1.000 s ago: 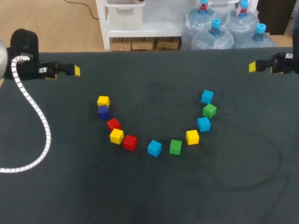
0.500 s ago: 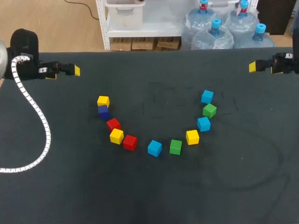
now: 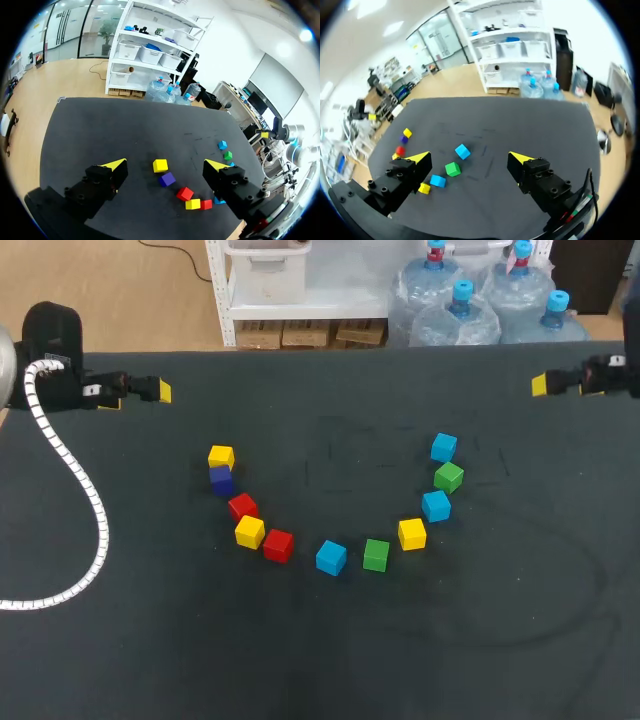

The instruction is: Place the blue cubes, place green cubes on the blue cubes, place the yellow cubes on the green cubes, then place the red cubes on the yellow cubes, and place purple cube on the red cubes.

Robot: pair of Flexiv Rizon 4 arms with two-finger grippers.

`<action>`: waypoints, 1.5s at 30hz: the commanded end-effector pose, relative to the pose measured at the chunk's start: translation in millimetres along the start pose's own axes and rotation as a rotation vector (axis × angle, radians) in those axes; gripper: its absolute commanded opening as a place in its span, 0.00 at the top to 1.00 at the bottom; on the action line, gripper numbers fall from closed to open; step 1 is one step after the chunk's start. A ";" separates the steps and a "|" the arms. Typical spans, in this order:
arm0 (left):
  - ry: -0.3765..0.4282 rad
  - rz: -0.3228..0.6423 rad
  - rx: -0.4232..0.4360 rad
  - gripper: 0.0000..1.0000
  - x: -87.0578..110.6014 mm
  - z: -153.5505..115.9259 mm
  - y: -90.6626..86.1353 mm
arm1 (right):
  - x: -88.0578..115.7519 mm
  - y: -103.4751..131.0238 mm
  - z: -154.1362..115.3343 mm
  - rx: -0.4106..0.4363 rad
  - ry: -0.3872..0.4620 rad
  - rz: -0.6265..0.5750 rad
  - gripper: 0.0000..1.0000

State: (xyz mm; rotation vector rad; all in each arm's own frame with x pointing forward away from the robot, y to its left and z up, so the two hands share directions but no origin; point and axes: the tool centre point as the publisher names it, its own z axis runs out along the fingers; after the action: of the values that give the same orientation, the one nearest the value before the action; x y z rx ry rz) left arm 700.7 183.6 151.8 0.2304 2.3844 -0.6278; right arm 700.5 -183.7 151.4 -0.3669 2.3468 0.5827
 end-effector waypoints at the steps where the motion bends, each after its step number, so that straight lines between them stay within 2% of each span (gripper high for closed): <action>1: -0.004 0.001 0.006 0.00 0.8 0.4 1.5 | 1.2 -2.3 0.3 -0.053 0.012 -0.119 0.00; 8: -0.004 0.001 0.006 0.00 0.8 0.4 1.5 | 4.0 10.3 0.9 -0.174 0.102 -0.429 0.00; 12: -0.004 0.001 0.006 0.00 0.8 0.4 1.5 | 14.0 22.7 3.1 -0.343 0.241 -0.675 0.00; 17: -0.004 0.001 0.006 0.00 0.8 0.4 1.5 | 26.4 28.2 8.5 -0.415 0.369 -0.867 0.00; 19: -0.004 0.001 0.006 0.00 0.8 0.4 1.5 | 32.8 29.4 8.9 -0.470 0.419 -0.949 0.00; 26: -0.004 0.001 0.006 0.00 0.8 0.4 1.5 | 45.4 24.3 7.5 -0.668 0.535 -1.033 0.00; 45: -0.004 0.001 0.006 0.00 0.8 0.4 1.5 | 47.6 22.4 6.7 -0.672 0.539 -1.036 0.00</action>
State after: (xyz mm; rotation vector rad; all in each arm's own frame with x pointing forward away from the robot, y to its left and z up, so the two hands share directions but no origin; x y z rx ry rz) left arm 700.7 183.5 151.8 0.2305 2.3844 -0.6277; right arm 654.0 -166.3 121.5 -1.9385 1.9124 0.5003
